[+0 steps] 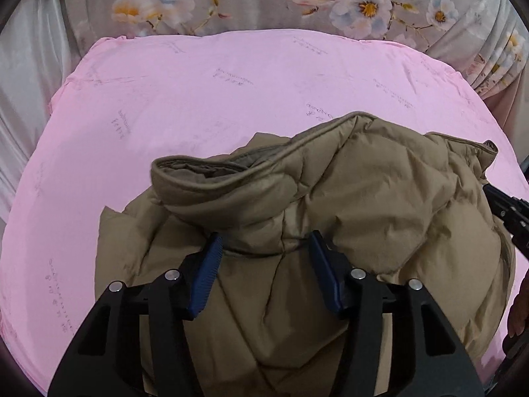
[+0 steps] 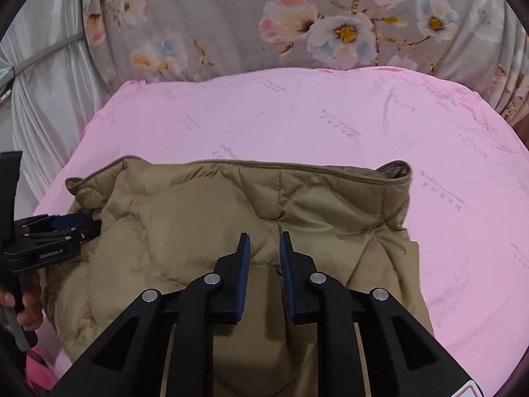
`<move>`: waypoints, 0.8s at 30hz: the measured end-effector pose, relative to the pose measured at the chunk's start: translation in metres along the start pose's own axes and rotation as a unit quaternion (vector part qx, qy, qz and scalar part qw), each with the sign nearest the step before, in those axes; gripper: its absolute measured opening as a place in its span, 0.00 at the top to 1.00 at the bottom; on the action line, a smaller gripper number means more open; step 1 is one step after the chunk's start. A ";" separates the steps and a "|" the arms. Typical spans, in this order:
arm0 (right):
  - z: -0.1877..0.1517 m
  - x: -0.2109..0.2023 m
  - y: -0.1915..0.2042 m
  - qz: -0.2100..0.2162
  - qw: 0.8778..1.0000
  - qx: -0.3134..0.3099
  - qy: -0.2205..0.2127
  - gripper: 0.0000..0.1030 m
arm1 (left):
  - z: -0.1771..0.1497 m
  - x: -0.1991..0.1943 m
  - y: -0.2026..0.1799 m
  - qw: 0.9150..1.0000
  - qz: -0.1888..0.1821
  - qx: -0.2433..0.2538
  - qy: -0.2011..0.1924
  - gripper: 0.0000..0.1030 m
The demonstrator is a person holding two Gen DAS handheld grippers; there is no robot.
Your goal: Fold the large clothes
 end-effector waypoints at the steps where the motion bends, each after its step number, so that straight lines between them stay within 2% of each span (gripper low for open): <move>1: 0.002 0.006 -0.001 -0.001 1.000 0.001 0.004 0.84 | 0.005 0.003 -0.001 1.000 0.002 -0.003 -0.001 0.49; 6: 0.022 0.042 -0.021 -0.023 0.999 0.024 0.017 0.85 | 0.037 0.035 0.002 1.000 0.015 -0.013 0.013 0.48; 11: 0.026 0.071 -0.042 -0.031 0.998 0.054 0.026 0.87 | 0.051 0.060 0.002 0.999 0.030 -0.006 0.012 0.45; 15: 0.024 0.083 -0.048 -0.017 0.996 0.078 0.027 0.88 | 0.053 0.075 0.007 0.999 0.024 -0.023 0.001 0.40; 24: 0.017 0.089 -0.046 -0.014 0.996 0.084 0.008 0.88 | 0.047 0.082 0.007 0.999 0.024 -0.031 -0.037 0.38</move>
Point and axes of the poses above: each gripper's, at about its wrist camera, not at the fingertips, and x roughly the way its jaws point, y to its left, z to its top, the point moved 7 cm from there along x, roughly the way its jaws point, and after that the axes turned 3 degrees about -y, right-handed, at the moved point
